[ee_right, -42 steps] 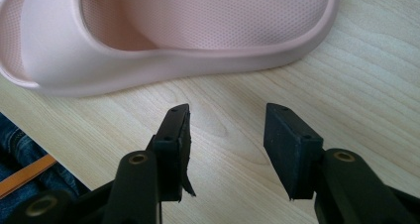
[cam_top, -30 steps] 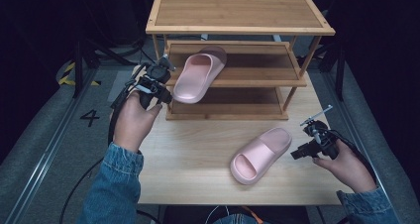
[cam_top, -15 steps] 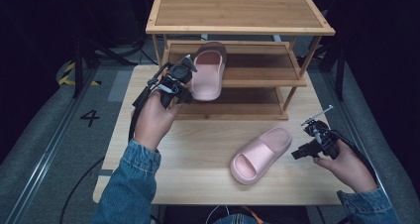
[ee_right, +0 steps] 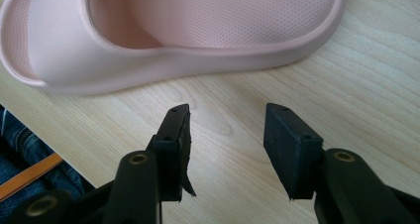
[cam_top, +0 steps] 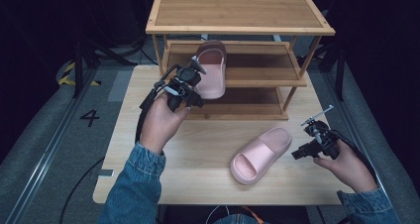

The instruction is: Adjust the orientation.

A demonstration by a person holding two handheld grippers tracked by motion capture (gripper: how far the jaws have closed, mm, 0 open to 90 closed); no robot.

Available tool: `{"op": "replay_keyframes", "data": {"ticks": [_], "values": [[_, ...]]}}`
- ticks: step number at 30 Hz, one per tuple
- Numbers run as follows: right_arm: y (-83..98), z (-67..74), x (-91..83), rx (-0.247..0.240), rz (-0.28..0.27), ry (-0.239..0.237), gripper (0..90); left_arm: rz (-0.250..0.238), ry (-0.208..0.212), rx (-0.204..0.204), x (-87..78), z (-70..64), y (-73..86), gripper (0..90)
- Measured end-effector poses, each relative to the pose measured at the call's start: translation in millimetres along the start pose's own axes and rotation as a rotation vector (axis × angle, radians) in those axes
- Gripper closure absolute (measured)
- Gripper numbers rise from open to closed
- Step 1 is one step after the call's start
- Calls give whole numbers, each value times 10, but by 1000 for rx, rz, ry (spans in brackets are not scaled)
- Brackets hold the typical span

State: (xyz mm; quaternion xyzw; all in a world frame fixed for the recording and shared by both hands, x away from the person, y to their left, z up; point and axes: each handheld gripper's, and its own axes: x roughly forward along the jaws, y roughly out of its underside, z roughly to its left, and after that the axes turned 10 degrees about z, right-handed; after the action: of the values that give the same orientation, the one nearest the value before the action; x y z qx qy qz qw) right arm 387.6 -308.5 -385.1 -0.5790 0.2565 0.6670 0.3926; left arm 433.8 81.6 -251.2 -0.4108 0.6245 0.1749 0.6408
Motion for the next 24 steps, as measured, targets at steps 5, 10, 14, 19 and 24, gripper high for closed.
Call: {"op": "replay_keyframes", "data": {"ticks": [5,10,14,19,24], "values": [[1,19,-6,-8,-1,1,536,9,-21,-1,59,-20,-151,804],[7,-11,4,1,1,-2,536,8,-51,-29,85,61,-254,799],[5,-5,5,-4,0,-4,533,0,-27,-36,114,129,-341,789],[2,5,-1,-6,-4,-8,531,-7,-23,-52,138,185,-405,786],[6,-1,-4,-4,-7,-10,531,-17,-25,-57,158,230,-446,746]]}}
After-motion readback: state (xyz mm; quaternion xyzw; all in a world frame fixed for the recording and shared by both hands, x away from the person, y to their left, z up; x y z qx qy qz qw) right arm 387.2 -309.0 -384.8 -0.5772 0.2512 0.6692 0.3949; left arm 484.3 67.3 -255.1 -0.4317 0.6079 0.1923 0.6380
